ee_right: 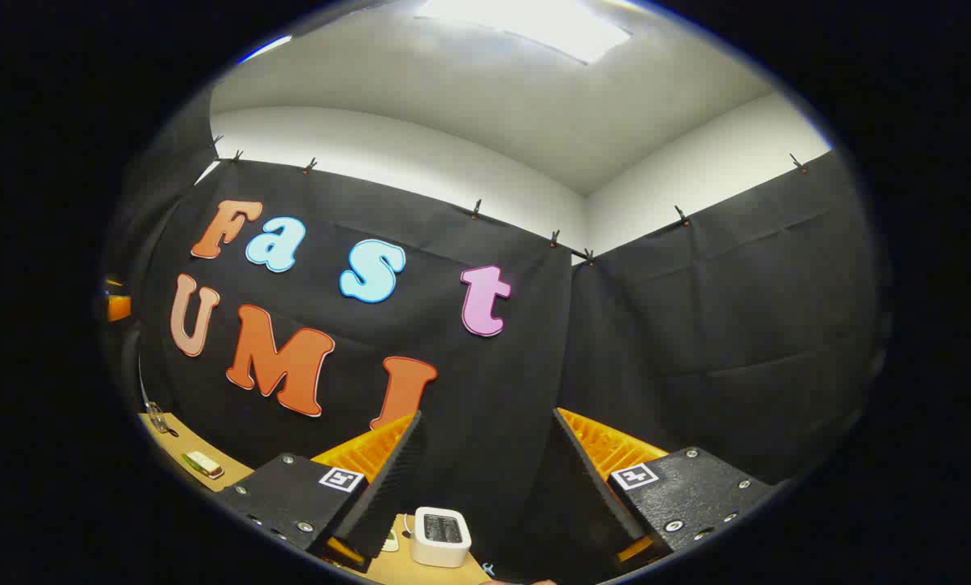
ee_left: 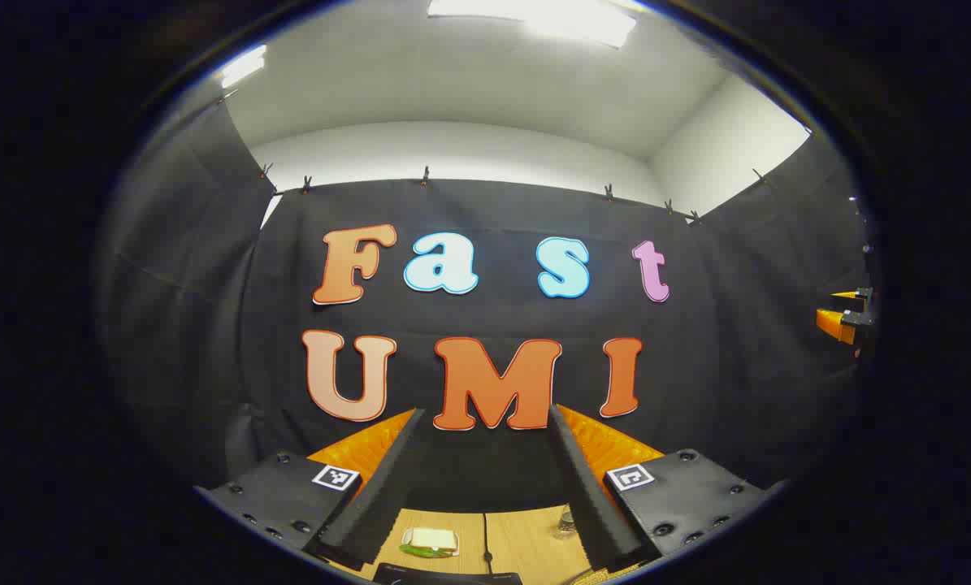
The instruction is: First push the handle of the pot to place it horizontally, then grasp the pot with both hands and set it on the induction cooktop.
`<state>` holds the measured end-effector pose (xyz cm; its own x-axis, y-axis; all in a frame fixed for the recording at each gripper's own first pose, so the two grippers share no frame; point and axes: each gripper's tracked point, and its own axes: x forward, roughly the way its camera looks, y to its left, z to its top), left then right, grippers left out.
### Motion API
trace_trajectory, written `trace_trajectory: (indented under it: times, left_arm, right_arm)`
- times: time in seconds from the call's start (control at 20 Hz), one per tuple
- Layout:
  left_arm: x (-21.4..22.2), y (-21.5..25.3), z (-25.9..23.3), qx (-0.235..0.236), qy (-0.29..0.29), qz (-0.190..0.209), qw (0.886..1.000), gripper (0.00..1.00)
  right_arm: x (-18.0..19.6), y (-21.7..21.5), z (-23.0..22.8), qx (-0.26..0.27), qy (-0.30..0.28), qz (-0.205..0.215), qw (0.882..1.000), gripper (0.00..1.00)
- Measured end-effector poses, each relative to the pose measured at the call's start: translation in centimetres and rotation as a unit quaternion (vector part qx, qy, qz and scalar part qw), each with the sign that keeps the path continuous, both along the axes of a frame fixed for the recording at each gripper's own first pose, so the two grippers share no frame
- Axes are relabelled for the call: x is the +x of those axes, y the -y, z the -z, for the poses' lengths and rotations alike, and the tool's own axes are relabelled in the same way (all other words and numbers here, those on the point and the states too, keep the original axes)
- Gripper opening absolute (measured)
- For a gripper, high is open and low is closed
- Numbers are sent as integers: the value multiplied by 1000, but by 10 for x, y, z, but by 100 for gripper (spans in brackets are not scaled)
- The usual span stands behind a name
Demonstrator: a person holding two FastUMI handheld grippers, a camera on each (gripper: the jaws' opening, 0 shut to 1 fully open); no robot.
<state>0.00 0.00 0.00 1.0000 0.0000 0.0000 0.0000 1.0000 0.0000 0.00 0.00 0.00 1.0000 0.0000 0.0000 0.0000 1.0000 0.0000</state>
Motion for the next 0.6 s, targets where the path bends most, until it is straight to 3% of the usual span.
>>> trace_trajectory:
  times: [0.35, 0.6]
  left_arm:
    - [4, 8, 3, -11, -1, 1, 1000, 95]
    - [-1, 8, 5, -9, -5, -2, 1000, 97]
  right_arm:
    - [-11, 27, 6, -5, -9, 30, 999, 95]
    - [-12, 26, 13, -1, -13, 28, 1000, 97]
